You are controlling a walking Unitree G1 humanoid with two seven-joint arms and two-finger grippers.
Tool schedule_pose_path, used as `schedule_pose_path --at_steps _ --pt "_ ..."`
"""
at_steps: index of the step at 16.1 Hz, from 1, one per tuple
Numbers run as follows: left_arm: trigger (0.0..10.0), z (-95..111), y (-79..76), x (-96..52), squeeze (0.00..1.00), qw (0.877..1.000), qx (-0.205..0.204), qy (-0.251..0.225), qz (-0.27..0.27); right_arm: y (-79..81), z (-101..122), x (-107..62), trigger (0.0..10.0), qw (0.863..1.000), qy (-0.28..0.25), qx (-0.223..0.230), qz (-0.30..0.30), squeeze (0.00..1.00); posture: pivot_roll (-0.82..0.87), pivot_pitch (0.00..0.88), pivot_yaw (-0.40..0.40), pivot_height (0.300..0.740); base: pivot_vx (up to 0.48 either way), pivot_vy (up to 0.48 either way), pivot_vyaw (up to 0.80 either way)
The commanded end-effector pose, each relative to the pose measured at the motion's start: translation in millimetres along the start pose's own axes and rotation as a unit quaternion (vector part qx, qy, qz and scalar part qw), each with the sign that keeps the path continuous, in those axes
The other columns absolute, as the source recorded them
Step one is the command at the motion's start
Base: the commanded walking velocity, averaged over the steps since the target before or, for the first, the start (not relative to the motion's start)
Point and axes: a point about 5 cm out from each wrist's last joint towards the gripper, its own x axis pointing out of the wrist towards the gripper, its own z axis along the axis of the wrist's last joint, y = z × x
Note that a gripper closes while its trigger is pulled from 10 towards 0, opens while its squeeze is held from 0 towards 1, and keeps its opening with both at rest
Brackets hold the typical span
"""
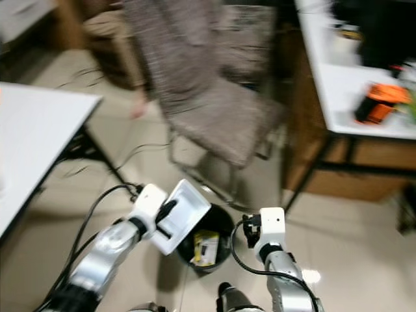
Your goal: Picking trash to rubbish bin
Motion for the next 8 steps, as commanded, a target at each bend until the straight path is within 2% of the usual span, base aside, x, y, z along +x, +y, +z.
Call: schedule_pose_path --at_steps 1,4,8 --pt "10.0 -12 0.3 -0.8 0.0 1.0 0.003 0.027 0.006 1.2 0 -1.5 10.0 1.0 0.007 -0.004 0.0 0.0 -0.11 0.096 0.067 0.74 0.0 0.0 -0.79" --pt "10.0 -21 4.0 9.6 0.0 0.998 0.008 0.056 0.021 2.0 4 -7.0 10.0 1.0 0.02 -0.02 0.012 0.0 -0.12 0.107 0.059 0.74 0.0 0.0 -0.79" --pt "10.0 -14 12.5 21.4 0.0 0.997 0.021 0.062 0.038 0.6 4 -11.9 10.0 0.999 0.035 -0.034 0.019 0.0 -0.12 0.128 0.04 0.74 0.0 0.0 -0.79"
